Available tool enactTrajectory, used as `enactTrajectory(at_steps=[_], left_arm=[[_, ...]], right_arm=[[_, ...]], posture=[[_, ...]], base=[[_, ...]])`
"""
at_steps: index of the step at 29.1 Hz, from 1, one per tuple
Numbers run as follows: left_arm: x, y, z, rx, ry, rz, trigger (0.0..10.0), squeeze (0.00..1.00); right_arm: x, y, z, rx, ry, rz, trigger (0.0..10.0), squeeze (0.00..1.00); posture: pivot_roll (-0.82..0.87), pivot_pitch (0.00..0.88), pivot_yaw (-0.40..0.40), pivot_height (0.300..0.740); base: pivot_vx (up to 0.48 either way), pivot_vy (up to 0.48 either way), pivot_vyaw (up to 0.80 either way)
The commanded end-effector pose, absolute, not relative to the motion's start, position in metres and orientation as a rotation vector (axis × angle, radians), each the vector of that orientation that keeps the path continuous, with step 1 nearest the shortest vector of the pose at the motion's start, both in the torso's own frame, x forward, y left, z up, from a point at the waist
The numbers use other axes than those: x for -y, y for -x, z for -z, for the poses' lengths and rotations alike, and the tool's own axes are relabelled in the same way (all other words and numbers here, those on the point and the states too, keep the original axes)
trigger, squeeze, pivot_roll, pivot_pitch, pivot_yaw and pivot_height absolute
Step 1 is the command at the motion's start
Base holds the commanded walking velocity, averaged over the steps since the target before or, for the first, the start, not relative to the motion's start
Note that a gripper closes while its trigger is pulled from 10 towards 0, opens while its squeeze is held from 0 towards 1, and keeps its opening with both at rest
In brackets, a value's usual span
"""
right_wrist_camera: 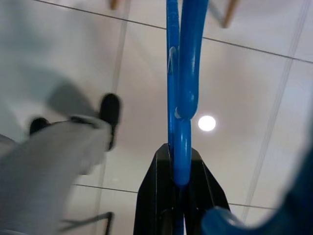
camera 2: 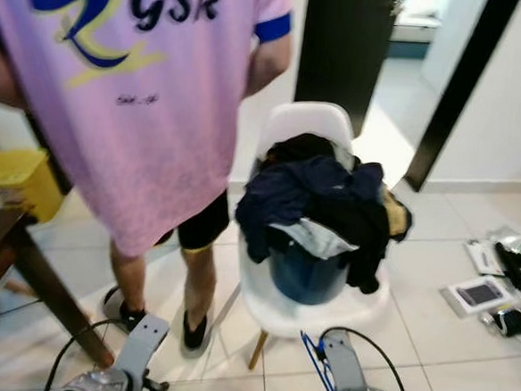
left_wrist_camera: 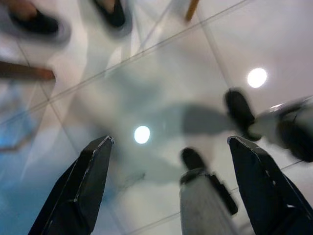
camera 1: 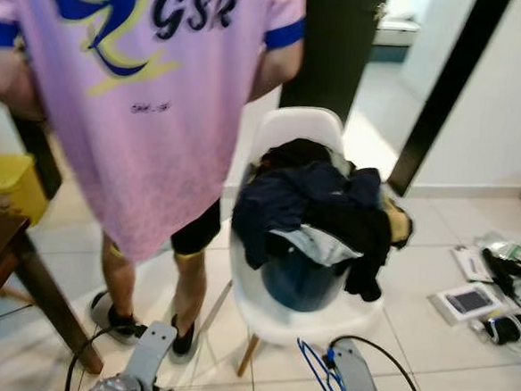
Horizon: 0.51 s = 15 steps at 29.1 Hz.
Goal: Hang hanger
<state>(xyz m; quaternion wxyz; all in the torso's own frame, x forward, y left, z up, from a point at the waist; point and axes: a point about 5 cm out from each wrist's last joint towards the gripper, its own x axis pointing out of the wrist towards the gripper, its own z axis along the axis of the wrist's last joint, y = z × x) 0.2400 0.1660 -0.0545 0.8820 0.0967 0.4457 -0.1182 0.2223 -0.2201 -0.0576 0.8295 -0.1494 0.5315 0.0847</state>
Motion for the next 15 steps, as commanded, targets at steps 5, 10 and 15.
enactTrajectory(at_steps=[5,10,15], left_arm=[[-0.1715,-0.2267,0.0629,-0.982,-0.176,0.227,10.0,0.00],[-0.1698,-0.2254,0.0637,-0.991,-0.144,0.236,10.0,0.00],[-0.1689,-0.2253,0.0638,-0.992,-0.135,0.236,10.0,0.00]], right_arm=[[0.2126,-0.2229,0.0588,-1.131,0.339,-0.216,10.0,0.00],[0.2110,-0.2247,0.0581,-1.119,0.341,-0.226,10.0,0.00],[0.2108,-0.2254,0.0577,-1.118,0.342,-0.229,10.0,0.00]], posture=[[0.02,0.000,-0.003,0.740],[0.02,0.000,-0.003,0.740],[0.02,0.000,-0.004,0.740]], base=[[0.000,0.000,-0.77],[0.000,-0.263,-0.30],[0.000,-0.463,0.00]])
